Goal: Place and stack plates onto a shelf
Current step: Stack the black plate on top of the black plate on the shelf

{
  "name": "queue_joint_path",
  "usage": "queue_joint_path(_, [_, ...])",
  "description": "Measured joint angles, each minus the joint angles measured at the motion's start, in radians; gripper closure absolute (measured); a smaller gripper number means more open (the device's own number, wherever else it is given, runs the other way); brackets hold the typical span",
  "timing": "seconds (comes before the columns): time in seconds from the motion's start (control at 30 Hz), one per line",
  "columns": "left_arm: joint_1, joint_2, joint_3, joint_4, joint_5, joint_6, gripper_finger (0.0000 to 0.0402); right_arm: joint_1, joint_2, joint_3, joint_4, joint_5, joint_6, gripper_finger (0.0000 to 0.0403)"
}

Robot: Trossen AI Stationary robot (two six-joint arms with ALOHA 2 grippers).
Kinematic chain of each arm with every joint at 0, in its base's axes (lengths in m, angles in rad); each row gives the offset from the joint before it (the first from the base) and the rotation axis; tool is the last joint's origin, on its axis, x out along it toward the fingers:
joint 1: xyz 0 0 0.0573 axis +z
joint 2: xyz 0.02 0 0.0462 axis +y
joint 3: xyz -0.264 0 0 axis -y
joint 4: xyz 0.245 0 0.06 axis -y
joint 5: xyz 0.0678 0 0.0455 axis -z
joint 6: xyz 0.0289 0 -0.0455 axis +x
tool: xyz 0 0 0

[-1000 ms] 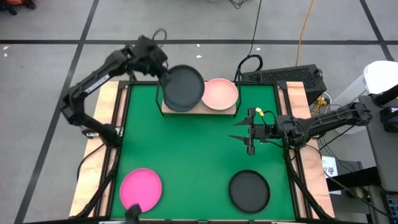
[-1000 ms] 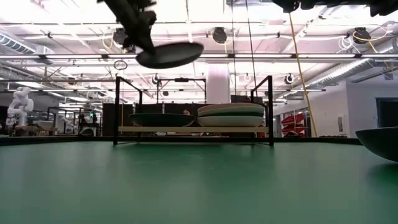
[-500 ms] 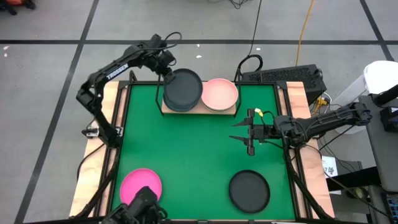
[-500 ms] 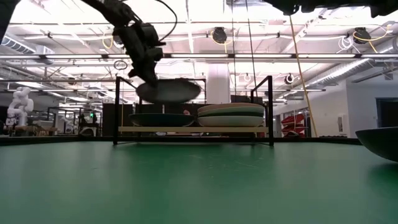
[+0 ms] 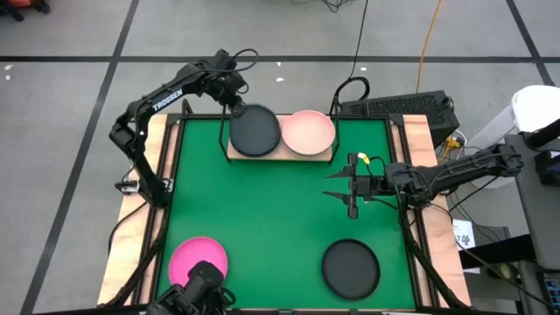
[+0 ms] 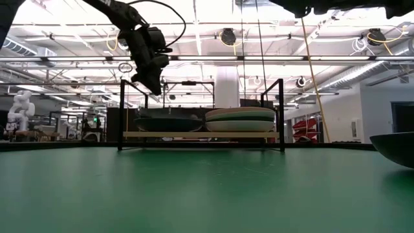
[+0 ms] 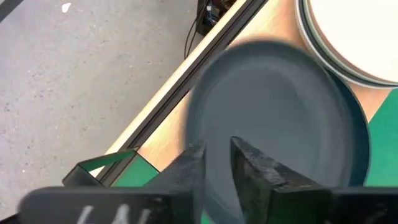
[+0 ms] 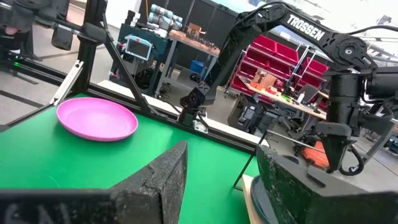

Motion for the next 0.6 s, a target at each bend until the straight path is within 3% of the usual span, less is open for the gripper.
queue_joint_path(0.3, [-0.010,-0.022,0.000,0.010,-0.042,0.000,0.0209,0.000,0.000,0.000,-0.008,0.000,0.000,0.0229])
queue_joint_path(0.43, [-0.017,-0.107,0.003,0.023,-0.029,-0.005,0.0199,0.000,0.000,0.000,-0.031,0.089,0.004,0.0229])
queue_joint_path(0.53, [-0.050,-0.210,0.004,0.084,-0.019,0.007,0.0209,0.000,0.000,0.000,-0.077,0.198,0.028,0.0229])
queue_joint_path(0.6, [-0.081,-0.286,0.004,0.132,-0.015,0.002,0.0221,-0.001,0.000,0.002,-0.116,0.208,0.042,0.0229])
